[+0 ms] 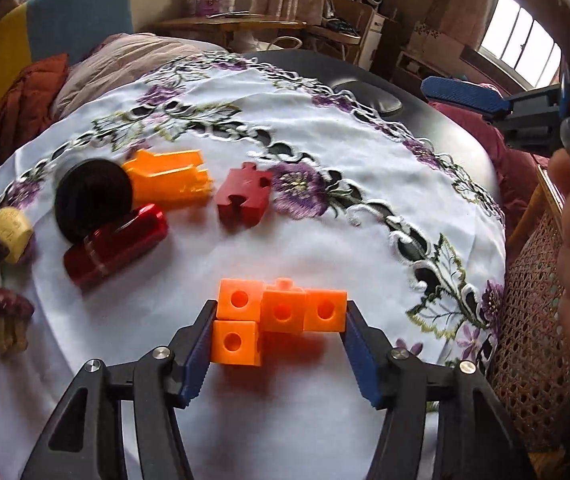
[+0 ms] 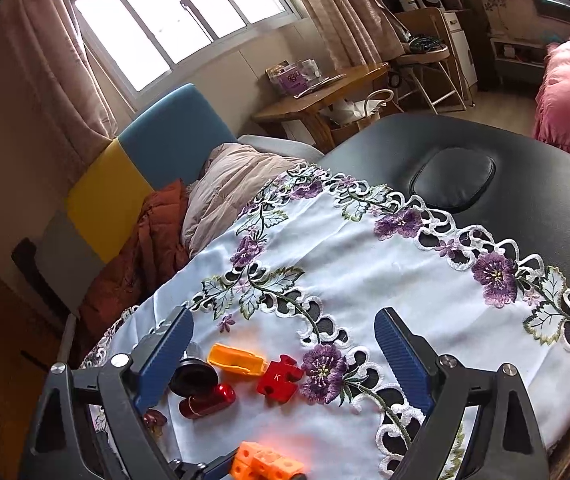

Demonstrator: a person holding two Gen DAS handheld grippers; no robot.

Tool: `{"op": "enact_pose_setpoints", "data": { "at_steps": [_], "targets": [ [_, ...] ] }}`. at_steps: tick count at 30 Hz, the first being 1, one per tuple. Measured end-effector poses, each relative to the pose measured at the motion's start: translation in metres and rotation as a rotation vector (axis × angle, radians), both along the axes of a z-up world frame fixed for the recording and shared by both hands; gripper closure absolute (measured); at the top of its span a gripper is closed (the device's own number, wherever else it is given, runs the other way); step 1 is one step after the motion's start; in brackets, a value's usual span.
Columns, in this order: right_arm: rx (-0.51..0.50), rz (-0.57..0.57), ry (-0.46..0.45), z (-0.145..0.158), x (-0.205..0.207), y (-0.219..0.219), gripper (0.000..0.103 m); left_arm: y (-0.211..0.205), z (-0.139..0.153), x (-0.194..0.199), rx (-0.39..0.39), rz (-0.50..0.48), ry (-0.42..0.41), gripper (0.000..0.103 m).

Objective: Organize rigid objects
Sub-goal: 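Lift the orange cubes with the left gripper while the right gripper grasps the black-capped canister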

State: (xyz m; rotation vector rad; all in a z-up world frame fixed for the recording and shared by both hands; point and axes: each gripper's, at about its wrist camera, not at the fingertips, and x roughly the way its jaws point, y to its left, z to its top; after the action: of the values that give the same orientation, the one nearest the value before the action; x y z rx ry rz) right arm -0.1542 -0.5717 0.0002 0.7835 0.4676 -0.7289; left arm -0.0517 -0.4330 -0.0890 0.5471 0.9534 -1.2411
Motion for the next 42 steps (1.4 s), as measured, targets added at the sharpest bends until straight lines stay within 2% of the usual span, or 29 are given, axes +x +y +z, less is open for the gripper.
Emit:
{"op": "enact_pose_setpoints", "data": {
  "at_steps": [5, 10, 13, 18, 22, 25, 30, 31, 32, 33, 34, 36, 42],
  "targets": [
    [-0.008, 0.09, 0.09, -0.006, 0.022, 0.01, 0.01, 0.058, 0.002, 0.019, 0.016, 0.162, -0.05, 0.042],
    [0.037, 0.235, 0.156, -0.019, 0.05, 0.021, 0.01, 0.114, 0.002, 0.034, 0.002, 0.303, -0.071, 0.042],
    [0.048, 0.357, 0.212, -0.026, 0.075, 0.032, 0.01, 0.129, 0.002, 0.035, -0.006, 0.323, -0.082, 0.042],
    [-0.019, 0.513, 0.305, -0.022, 0.126, 0.044, 0.013, 0.134, 0.0, 0.035, -0.028, 0.334, -0.069, 0.042],
    [-0.04, 0.597, 0.405, -0.024, 0.176, 0.041, 0.023, 0.137, 0.001, 0.037, -0.046, 0.341, -0.047, 0.042],
    [-0.039, 0.673, 0.509, -0.035, 0.214, 0.041, 0.029, 0.136, 0.001, 0.037, -0.051, 0.34, -0.044, 0.042],
    [-0.026, 0.756, 0.668, -0.066, 0.256, 0.049, 0.031, 0.137, 0.0, 0.038, -0.061, 0.34, -0.037, 0.042],
    [-0.027, 0.775, 0.695, -0.074, 0.261, 0.052, 0.048, 0.137, 0.0, 0.038, -0.063, 0.34, -0.034, 0.042],
    [-0.036, 0.79, 0.726, -0.082, 0.264, 0.057, 0.06, 0.138, 0.001, 0.038, -0.064, 0.341, -0.033, 0.042],
    [-0.056, 0.79, 0.762, -0.088, 0.266, 0.061, 0.06, 0.138, 0.001, 0.038, -0.066, 0.341, -0.032, 0.042],
    [-0.079, 0.79, 0.771, -0.09, 0.267, 0.064, 0.06, 0.138, 0.001, 0.038, -0.066, 0.339, -0.032, 0.042],
    [-0.092, 0.79, 0.724, -0.082, 0.264, 0.068, 0.06, 0.139, 0.001, 0.038, -0.07, 0.338, -0.031, 0.042],
    [-0.149, 0.744, 0.546, -0.029, 0.232, 0.073, 0.06, 0.139, 0.001, 0.037, -0.067, 0.338, -0.038, 0.042]
  ]
}}
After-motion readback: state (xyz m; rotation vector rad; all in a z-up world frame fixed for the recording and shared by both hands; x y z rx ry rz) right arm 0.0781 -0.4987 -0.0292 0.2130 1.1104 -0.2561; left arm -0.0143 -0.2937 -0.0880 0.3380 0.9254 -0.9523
